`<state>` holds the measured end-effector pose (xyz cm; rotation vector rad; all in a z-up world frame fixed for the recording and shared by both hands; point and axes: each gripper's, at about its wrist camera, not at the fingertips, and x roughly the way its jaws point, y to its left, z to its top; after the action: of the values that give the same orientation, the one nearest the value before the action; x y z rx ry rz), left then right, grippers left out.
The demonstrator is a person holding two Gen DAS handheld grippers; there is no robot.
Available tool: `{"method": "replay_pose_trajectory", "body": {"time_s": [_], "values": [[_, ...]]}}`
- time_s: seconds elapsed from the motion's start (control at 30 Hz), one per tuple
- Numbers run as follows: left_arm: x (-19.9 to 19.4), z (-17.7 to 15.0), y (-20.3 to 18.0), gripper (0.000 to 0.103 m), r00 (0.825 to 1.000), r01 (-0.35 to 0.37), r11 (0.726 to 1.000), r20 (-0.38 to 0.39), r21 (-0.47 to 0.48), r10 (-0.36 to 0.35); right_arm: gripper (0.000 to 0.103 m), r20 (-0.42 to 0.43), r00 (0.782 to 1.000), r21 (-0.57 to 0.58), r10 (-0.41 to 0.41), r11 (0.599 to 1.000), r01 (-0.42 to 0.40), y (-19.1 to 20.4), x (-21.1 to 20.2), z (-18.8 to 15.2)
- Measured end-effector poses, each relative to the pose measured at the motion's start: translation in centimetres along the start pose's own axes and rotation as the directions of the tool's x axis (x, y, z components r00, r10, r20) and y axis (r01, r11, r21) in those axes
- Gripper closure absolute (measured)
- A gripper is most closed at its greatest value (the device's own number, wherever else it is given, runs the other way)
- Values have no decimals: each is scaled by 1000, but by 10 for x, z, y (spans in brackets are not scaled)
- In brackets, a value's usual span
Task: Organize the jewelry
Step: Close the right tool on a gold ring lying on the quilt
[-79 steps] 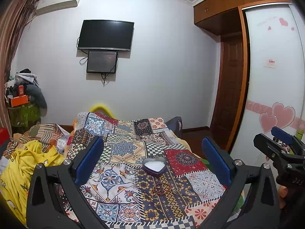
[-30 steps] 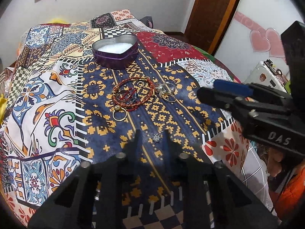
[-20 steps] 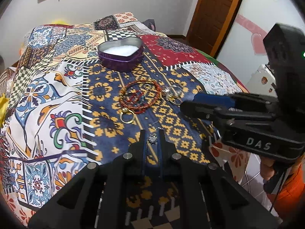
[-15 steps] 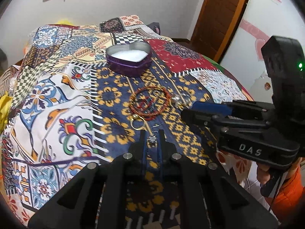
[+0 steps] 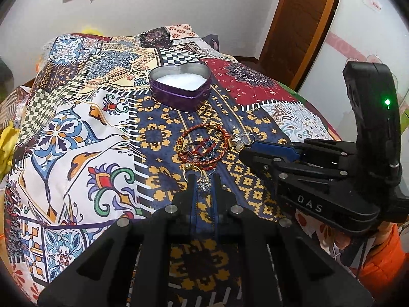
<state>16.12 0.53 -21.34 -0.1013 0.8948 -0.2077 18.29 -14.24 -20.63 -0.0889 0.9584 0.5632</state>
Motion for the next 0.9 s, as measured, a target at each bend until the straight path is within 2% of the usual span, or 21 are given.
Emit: {"method": "replay_pose_trajectory", "body": {"time_s": [0.1, 0.2, 0.57, 0.67, 0.7, 0.8, 0.83, 0.9], "values": [[-3, 1, 1, 94, 1000, -6, 1000, 8, -4, 6, 88, 8, 1000, -5, -9, 1000, 9, 3, -1, 0], [-7, 3, 2, 94, 1000, -12, 1000, 22, -6, 12, 98, 8, 1000, 10, 10, 1000, -11, 2, -4, 0], [-25, 10, 1, 94, 997, -26, 1000, 77, -9, 27, 98, 27, 1000, 15, -7, 1000, 7, 1, -19, 0], [-27, 10, 1, 94, 996, -26, 1000, 81, -11, 26, 98, 9, 1000, 21, -11, 1000, 10, -2, -18, 0], [-28, 9, 1, 94, 996, -23, 1000, 82, -13, 24, 95, -4, 1000, 26, -13, 1000, 13, -2, -16, 0], [-28, 9, 2, 94, 997, -20, 1000, 81, -16, 21, 76, -37, 999, 41, 17, 999, -15, -3, -12, -2], [-28, 8, 3, 94, 997, -20, 1000, 80, -17, 21, 74, -30, 999, 47, 27, 999, -26, -2, -12, -2], [-27, 8, 3, 94, 997, -21, 1000, 78, -19, 22, 74, -25, 1000, 25, -5, 1000, 6, 1, -10, -1]]}}
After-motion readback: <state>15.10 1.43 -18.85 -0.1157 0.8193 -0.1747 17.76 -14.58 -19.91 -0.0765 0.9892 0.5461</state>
